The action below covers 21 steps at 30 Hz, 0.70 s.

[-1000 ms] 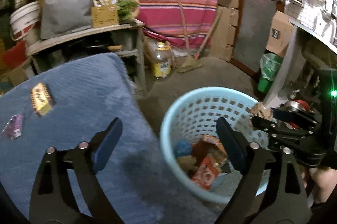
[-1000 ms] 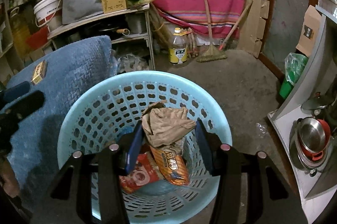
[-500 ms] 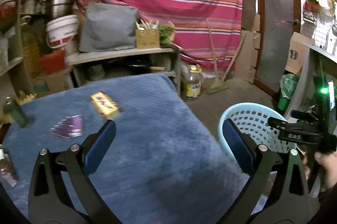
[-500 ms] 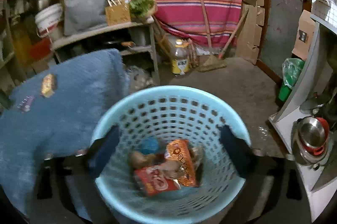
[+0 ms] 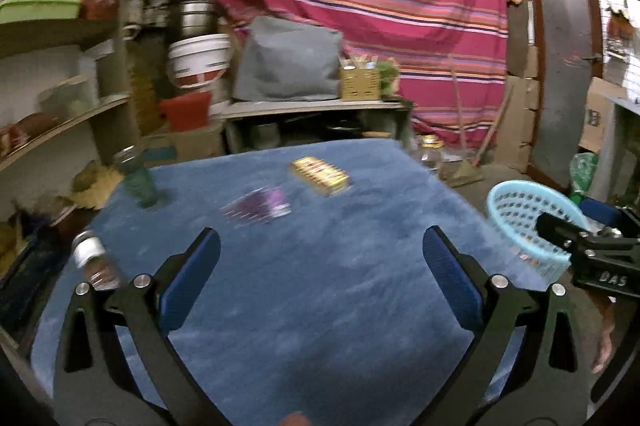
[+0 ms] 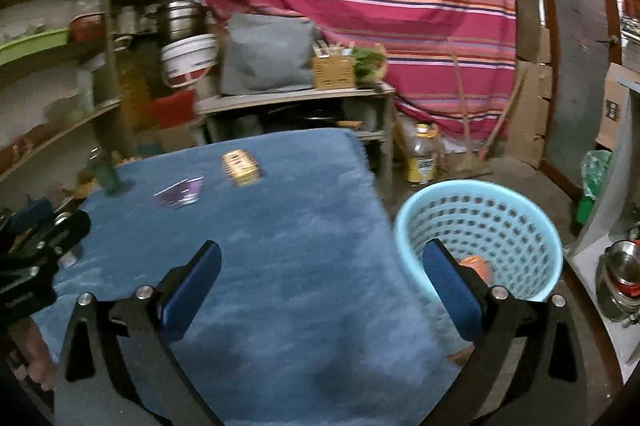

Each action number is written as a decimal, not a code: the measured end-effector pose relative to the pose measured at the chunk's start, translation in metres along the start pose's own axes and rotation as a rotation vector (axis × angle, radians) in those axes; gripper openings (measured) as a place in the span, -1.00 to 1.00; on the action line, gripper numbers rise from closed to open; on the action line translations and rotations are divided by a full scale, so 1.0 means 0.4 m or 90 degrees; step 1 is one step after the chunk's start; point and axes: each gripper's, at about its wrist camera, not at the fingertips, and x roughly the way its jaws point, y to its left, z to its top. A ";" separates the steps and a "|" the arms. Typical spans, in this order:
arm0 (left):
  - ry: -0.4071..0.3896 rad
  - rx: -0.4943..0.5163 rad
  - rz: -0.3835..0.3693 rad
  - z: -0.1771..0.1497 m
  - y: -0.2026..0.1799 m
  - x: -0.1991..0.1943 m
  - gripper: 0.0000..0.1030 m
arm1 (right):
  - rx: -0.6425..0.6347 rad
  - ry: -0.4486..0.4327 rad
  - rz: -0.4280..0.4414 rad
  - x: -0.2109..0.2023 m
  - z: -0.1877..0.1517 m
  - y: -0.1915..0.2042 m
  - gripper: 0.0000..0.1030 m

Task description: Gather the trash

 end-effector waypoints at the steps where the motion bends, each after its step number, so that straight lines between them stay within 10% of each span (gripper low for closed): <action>1: 0.005 -0.002 0.012 -0.012 0.014 -0.006 0.90 | -0.001 0.002 0.008 -0.004 -0.009 0.017 0.91; 21: 0.061 -0.065 0.082 -0.192 0.178 -0.054 0.90 | -0.086 -0.029 -0.008 -0.054 -0.175 0.242 0.91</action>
